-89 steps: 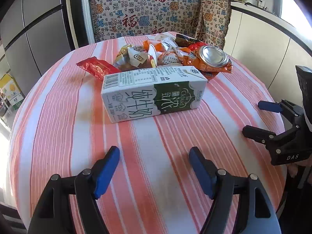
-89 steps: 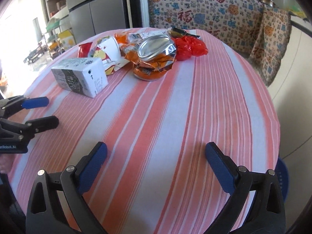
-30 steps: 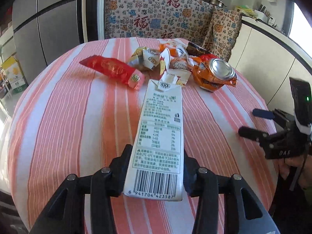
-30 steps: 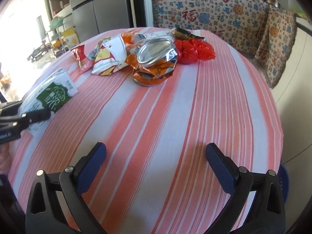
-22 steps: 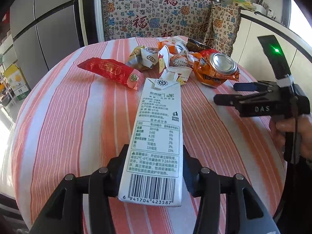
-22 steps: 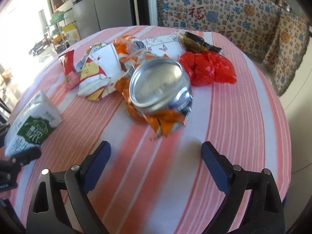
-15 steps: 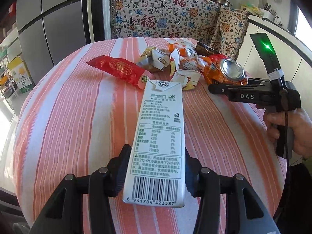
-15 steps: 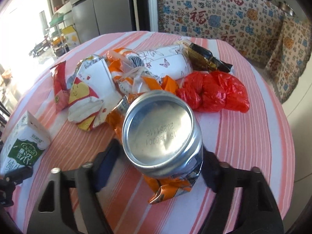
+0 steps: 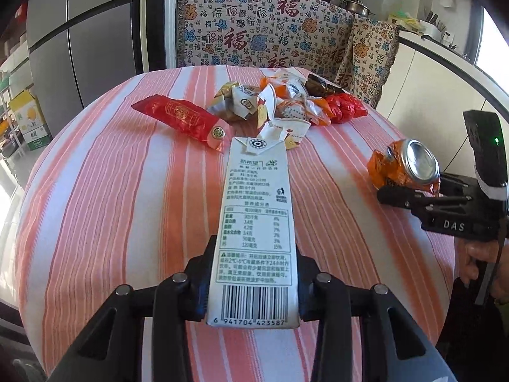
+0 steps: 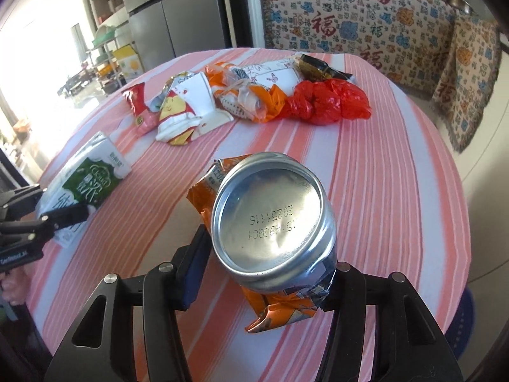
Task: Collect trash
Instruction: 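Grasp the crushed silver-topped can with the right gripper while the left gripper holds the carton, then carry carton and can to the blue wastebasket and open both grippers over it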
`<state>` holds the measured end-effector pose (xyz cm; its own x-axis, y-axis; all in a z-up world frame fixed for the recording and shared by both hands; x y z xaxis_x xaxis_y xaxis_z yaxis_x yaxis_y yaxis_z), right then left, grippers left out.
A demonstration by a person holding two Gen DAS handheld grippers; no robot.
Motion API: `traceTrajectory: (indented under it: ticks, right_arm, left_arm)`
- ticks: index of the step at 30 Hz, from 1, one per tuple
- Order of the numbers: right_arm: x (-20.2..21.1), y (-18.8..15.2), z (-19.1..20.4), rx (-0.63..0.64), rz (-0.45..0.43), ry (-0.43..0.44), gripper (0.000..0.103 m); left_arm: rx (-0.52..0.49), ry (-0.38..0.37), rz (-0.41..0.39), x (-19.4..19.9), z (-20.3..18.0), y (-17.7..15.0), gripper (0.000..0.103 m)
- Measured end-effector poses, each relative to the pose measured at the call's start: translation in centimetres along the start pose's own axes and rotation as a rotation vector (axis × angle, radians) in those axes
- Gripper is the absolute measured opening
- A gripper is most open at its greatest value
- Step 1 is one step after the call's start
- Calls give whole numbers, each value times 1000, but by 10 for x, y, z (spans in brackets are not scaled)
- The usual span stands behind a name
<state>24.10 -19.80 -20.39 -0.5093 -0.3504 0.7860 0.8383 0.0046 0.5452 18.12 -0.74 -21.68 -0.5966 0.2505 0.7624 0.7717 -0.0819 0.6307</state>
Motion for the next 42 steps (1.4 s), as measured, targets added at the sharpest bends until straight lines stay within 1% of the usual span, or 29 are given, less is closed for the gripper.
traceTrajectory:
  ticks: [5, 8, 13, 22, 31, 34, 36, 38, 42]
  right_arm:
    - [19, -19, -2, -18, -12, -4, 56]
    - [29, -24, -4, -39, -24, -3, 56]
    - [41, -27, -12, -60, -38, -5, 56]
    - [46, -32, -20, -86, -43, -1, 56]
    - [58, -36, -37, -119, -61, -2, 56]
    - [70, -36, -58, -149, -75, -18, 56]
    - [82, -37, -81, -172, -84, -48, 56]
    - [97, -41, -108, -191, -92, -100, 56]
    - [125, -59, -170, -250, -83, -209, 56]
  left_arm:
    - [-2, 0, 3, -1, -17, -1, 39]
    - [-15, 7, 0, -2, -28, 1, 39]
    - [-37, 15, -8, -2, -47, 7, 38]
    - [-59, 14, -12, -2, -69, 15, 38]
    - [-96, -26, -2, -7, -100, 18, 38]
    - [-112, -62, -2, -9, -121, 24, 38]
    - [-132, -94, -5, -11, -141, 30, 38]
    - [-155, -132, -8, -14, -163, 36, 38]
    - [-229, -222, -8, -25, -225, 47, 38]
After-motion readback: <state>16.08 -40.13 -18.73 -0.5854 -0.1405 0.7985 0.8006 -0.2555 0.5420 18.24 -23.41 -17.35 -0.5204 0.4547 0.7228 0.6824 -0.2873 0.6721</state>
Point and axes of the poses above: each gripper's, at about its wrist camera, not at the fingertips, and x roughly against the way its jaws point, z to its left, y to its top, the point moved 6 cm from there along -x, roughly the way its jaws point, and after that the axes turned 2 degrees about -y, right-handed, at the moved point
